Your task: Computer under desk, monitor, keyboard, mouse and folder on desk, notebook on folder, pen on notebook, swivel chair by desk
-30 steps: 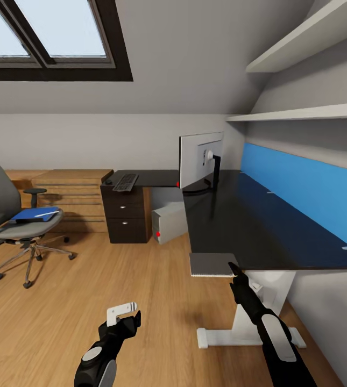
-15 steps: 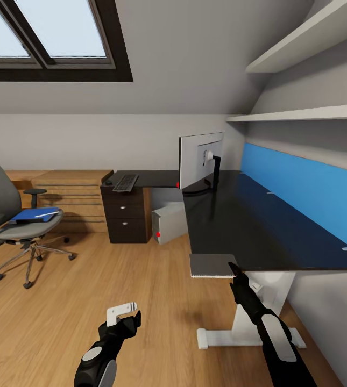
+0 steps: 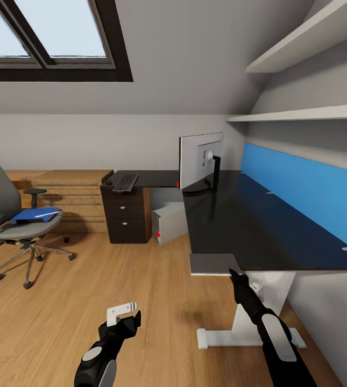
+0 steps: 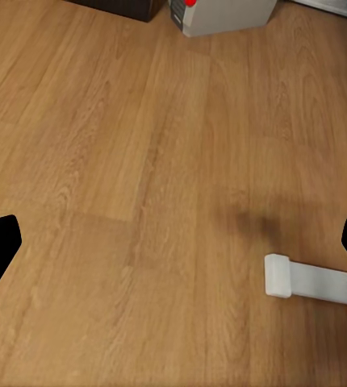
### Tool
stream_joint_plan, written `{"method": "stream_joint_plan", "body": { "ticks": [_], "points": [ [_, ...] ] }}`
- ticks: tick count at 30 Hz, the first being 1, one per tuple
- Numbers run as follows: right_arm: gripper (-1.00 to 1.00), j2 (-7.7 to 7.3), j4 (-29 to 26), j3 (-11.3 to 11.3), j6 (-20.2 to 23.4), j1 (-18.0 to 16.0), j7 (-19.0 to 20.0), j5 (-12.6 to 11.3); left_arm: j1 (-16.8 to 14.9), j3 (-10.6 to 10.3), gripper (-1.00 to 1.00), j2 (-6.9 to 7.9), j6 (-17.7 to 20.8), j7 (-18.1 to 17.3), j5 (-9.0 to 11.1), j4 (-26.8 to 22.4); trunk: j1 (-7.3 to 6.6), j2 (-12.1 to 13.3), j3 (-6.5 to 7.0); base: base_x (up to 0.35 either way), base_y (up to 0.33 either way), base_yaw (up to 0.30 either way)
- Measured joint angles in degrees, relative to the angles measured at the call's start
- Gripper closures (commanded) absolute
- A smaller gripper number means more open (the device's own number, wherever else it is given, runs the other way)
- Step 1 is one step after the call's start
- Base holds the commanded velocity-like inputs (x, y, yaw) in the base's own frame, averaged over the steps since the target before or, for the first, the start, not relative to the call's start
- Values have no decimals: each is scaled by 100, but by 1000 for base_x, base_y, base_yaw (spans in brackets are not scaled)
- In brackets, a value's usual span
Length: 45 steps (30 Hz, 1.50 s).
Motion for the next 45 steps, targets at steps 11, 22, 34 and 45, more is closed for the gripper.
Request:
{"method": "stream_joint_plan", "body": {
  "ticks": [11, 22, 34, 45],
  "points": [
    [100, 0, -12, 2, 2, 0, 0, -4, 0, 0, -100, 0, -3, 0, 0, 0, -43, 79, 35, 0, 0, 0],
    [100, 4, -34, 24, 8, 0, 20, -20, 0, 0, -100, 0, -3, 0, 0, 0, -285, 520, 233, 0, 0, 0],
    [100, 36, -285, 40, 11, 0, 30, -34, 0, 0, -100, 0, -3, 0, -5, 6, -549, 1001, 448, 0, 0, 0],
    [100, 52, -407, 28, 0, 1, 25, -31, 0, 0, -100, 0, -3, 0, 0, 12, -637, 1163, 521, 0, 0, 0]
  ]
}}
